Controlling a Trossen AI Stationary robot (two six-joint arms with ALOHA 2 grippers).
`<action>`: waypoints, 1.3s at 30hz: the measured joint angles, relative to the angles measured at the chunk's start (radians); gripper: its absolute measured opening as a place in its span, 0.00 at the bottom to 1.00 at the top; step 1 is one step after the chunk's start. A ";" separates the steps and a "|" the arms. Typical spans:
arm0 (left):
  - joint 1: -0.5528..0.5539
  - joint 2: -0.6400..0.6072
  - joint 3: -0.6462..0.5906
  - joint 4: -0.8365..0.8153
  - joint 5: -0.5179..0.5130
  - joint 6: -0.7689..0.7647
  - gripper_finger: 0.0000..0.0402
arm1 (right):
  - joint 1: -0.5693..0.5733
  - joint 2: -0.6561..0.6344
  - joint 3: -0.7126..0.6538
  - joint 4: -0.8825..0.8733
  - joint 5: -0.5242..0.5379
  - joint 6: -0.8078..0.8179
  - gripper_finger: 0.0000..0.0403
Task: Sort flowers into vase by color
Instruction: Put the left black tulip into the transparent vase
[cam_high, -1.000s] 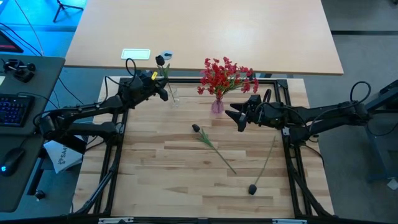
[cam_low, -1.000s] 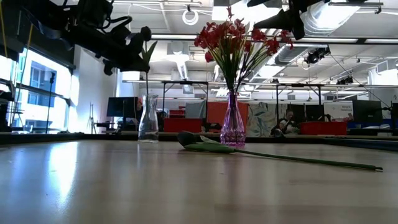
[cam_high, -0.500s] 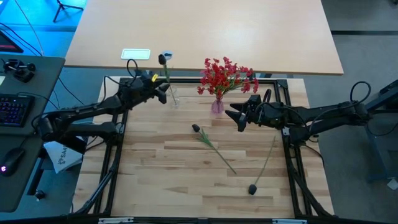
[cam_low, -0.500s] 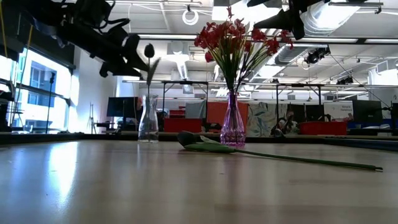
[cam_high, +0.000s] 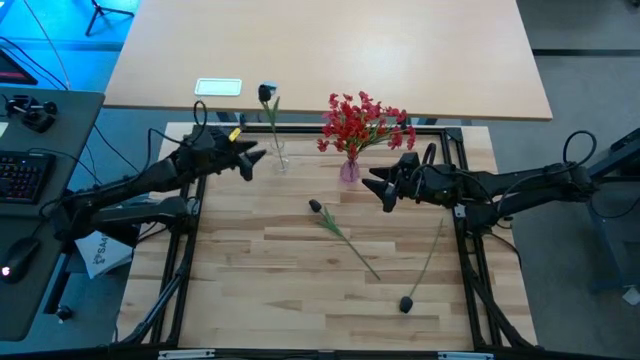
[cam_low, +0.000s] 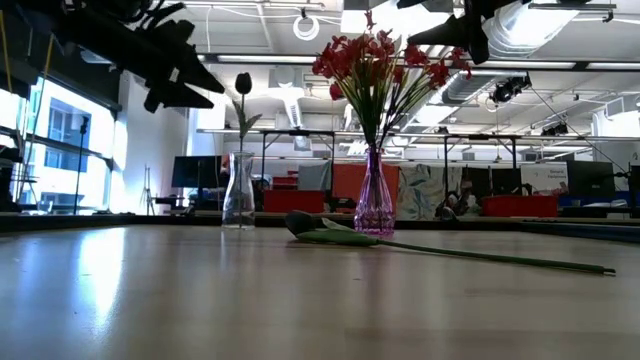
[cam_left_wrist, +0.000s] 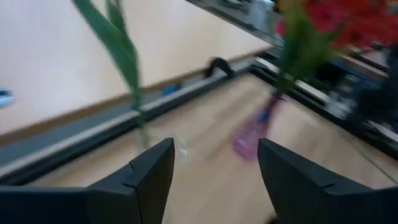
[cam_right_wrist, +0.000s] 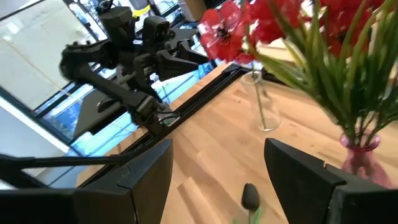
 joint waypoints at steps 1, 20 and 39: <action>-0.022 0.000 0.000 -0.008 0.009 -0.009 0.54 | 0.000 0.000 0.000 0.000 -0.012 0.005 0.61; -0.567 0.017 0.000 -0.103 0.024 -0.413 0.54 | 0.074 0.290 0.000 -0.015 -0.623 0.225 0.61; -0.883 0.017 0.000 -0.177 -0.390 -0.541 0.52 | 0.105 0.678 0.350 -0.545 -0.470 0.233 0.61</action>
